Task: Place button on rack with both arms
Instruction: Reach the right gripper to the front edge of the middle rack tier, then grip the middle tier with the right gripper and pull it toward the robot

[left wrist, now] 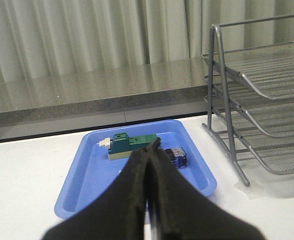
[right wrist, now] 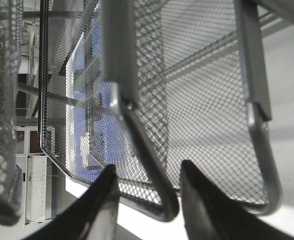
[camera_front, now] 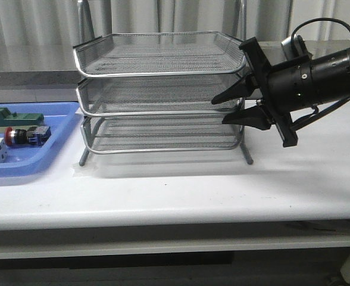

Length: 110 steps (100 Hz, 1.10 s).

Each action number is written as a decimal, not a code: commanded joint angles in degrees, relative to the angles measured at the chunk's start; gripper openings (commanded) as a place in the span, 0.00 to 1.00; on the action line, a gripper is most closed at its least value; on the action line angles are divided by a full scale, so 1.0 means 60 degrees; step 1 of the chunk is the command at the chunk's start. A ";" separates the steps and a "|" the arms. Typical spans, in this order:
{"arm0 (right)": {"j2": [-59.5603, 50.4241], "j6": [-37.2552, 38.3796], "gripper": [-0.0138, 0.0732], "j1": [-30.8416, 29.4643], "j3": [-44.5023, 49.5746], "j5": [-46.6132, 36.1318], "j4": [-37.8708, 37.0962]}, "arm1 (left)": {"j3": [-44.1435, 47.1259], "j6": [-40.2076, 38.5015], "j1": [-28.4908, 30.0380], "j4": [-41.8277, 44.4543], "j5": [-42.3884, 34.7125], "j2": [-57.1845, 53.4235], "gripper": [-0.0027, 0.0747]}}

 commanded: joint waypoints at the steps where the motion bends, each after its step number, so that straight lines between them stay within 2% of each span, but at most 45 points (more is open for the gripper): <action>1: -0.0413 -0.0109 0.46 0.0001 -0.0269 0.0681 0.1311 | 0.0531 -0.0051 0.0011 -0.0073 -0.0796 -0.0317 0.01; 16: -0.0413 -0.0109 0.25 0.0001 -0.0269 0.0681 0.1311 | 0.0531 -0.0051 0.0011 -0.0073 -0.0796 -0.0317 0.01; 26: -0.0413 -0.0109 0.18 0.0001 -0.0269 0.0724 0.1311 | 0.0531 -0.0051 0.0011 -0.0073 -0.0796 -0.0317 0.01; 68: -0.0413 0.0020 0.18 0.0001 -0.0204 0.1328 0.0335 | 0.0531 -0.0051 0.0011 -0.0073 -0.0796 -0.0317 0.01; 110: -0.0430 -0.0148 0.18 -0.0009 0.0968 0.1973 0.0059 | 0.0531 -0.0051 0.0011 -0.0073 -0.0796 -0.0317 0.01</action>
